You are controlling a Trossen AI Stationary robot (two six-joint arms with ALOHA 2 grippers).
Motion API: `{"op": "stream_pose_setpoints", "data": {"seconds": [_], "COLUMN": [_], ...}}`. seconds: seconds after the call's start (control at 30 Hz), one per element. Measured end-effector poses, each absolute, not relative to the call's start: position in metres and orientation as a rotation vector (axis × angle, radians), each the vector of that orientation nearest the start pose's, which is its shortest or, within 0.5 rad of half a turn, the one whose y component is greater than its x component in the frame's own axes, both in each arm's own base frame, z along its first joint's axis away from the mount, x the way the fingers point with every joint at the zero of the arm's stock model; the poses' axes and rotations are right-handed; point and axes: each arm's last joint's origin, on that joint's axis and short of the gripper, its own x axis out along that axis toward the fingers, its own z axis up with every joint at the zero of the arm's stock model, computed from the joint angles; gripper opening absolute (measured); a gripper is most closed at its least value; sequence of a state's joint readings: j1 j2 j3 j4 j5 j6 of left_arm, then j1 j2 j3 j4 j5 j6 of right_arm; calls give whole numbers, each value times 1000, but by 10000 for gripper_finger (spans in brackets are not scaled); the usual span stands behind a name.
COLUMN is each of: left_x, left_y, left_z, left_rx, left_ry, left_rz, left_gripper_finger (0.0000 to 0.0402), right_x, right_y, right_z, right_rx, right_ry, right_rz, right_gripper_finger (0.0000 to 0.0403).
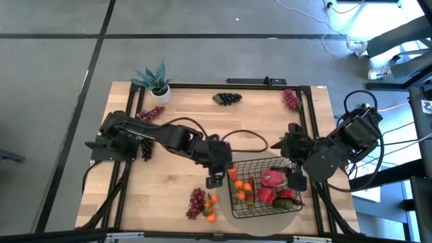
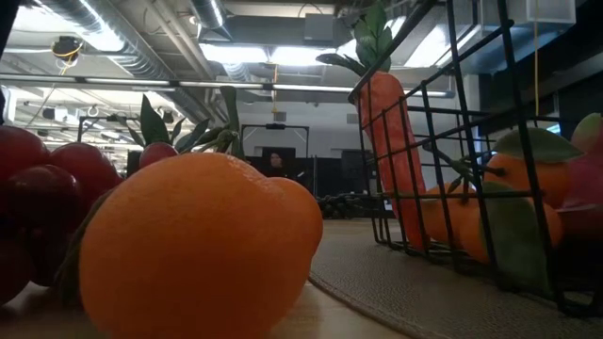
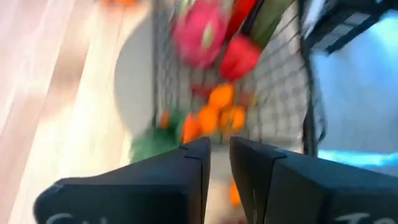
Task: Build produce basket
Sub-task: Put the bottom center grapes into the wire basket
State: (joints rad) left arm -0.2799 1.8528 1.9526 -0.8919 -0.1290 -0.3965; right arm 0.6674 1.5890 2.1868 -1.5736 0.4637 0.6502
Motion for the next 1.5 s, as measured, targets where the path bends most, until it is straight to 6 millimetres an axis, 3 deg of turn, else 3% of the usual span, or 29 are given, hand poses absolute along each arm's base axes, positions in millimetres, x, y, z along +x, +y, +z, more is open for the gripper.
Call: {"op": "stream_pose_setpoints", "data": {"seconds": [0.27, 0.4, 0.6, 0.8, 1.0, 1.17, 1.5], "left_x": [346, 333, 322, 321, 325, 326, 325], "left_y": [-113, -125, -148, -161, -178, -192, -180], "left_z": [372, 361, 345, 319, 275, 249, 214], "left_rx": [-412, -443, -473, -464, -304, -124, -45], "left_ry": [1093, 1246, 1329, 1327, 1280, 1174, 1153], "left_rz": [157, 157, 177, 205, 39, -95, -48], "left_gripper_finger": [48, 47, 47, 47, 46, 40, 39], "right_x": [202, 202, 202, 202, 202, 202, 212], "right_y": [142, 142, 142, 142, 143, 146, 155], "right_z": [477, 477, 477, 477, 477, 475, 466], "right_rx": [91, 91, 87, 76, 37, 38, 9], "right_ry": [831, 831, 831, 833, 836, 881, 933], "right_rz": [-86, -85, -84, -76, -56, 13, 51], "right_gripper_finger": [299, 299, 299, 299, 299, 299, 299]}}
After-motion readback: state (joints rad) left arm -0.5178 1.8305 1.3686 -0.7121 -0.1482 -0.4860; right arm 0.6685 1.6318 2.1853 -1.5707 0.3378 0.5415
